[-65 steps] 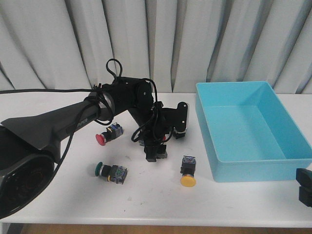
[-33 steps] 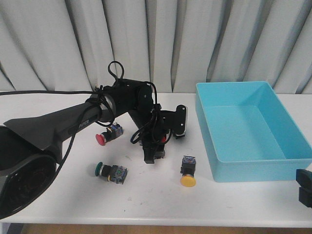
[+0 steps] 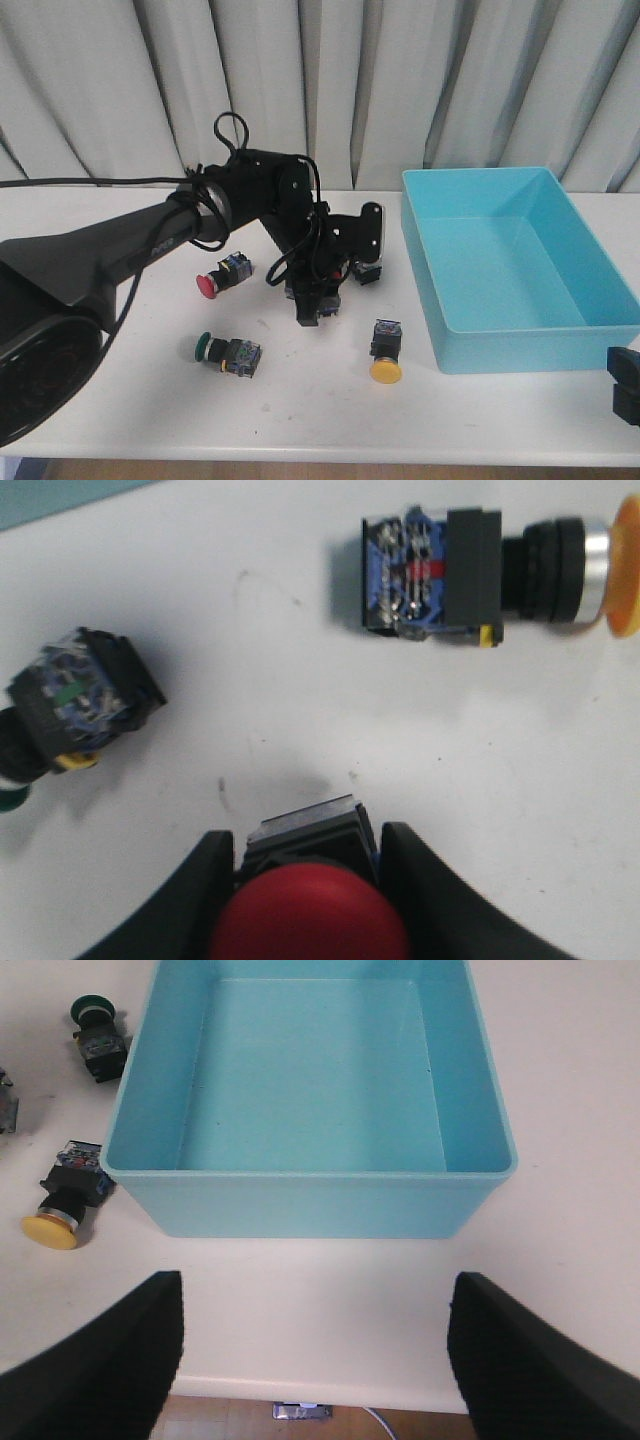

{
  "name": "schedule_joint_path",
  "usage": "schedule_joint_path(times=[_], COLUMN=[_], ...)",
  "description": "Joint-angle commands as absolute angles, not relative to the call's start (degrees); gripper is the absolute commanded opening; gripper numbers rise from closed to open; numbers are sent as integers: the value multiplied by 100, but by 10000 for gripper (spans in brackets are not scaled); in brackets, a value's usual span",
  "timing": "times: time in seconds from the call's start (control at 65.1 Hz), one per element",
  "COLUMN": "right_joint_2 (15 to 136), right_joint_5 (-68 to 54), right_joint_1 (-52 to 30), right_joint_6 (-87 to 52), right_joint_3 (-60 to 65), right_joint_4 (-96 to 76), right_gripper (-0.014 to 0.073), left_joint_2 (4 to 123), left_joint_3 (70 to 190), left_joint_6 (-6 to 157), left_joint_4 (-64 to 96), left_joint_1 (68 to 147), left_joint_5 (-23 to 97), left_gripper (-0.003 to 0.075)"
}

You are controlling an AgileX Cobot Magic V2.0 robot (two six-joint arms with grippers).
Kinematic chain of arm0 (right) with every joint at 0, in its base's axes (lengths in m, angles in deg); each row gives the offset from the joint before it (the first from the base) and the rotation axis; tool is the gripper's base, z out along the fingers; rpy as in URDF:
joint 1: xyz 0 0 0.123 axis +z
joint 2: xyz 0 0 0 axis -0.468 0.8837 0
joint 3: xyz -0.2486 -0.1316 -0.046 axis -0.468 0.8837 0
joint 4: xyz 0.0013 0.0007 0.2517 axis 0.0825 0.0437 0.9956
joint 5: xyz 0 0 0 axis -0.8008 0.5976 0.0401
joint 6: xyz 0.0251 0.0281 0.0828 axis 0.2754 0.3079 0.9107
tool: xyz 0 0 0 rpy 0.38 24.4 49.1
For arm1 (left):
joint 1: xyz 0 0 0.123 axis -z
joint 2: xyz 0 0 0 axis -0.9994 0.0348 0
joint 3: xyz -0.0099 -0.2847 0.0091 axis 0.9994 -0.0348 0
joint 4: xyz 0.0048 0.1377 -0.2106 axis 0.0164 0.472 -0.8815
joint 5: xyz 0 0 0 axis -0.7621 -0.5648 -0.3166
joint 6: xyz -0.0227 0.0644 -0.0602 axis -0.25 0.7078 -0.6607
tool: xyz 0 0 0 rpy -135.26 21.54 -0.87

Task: Pick red and yellow buttons and place in box
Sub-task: 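Grasp the red button with the left gripper and lift it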

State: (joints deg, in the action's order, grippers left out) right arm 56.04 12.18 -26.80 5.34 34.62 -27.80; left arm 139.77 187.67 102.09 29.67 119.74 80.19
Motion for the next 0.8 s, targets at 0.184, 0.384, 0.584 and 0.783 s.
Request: schedule_joint_path(times=[0.184,0.384,0.584,0.783], right_joint_2=[5620,5620,5620,5620], right_joint_5=[875,881,881,881], right_joint_1=[-2713,-2713,-2713,-2713], right_joint_6=[474,474,474,474], right_joint_3=[3270,3270,3270,3270], right_joint_4=[-2791,-2791,-2791,-2791], right_gripper=[527,527,527,527], left_joint_2=[12717,12138,11656,11229], left_joint_3=[18967,18967,18967,18967], left_joint_6=[8275,7173,6665,6238], left_joint_4=[2847,2847,2832,2840], left_joint_1=[11980,11980,11980,11980], left_joint_5=[8203,8221,8229,8292], left_gripper=[193,193,193,193])
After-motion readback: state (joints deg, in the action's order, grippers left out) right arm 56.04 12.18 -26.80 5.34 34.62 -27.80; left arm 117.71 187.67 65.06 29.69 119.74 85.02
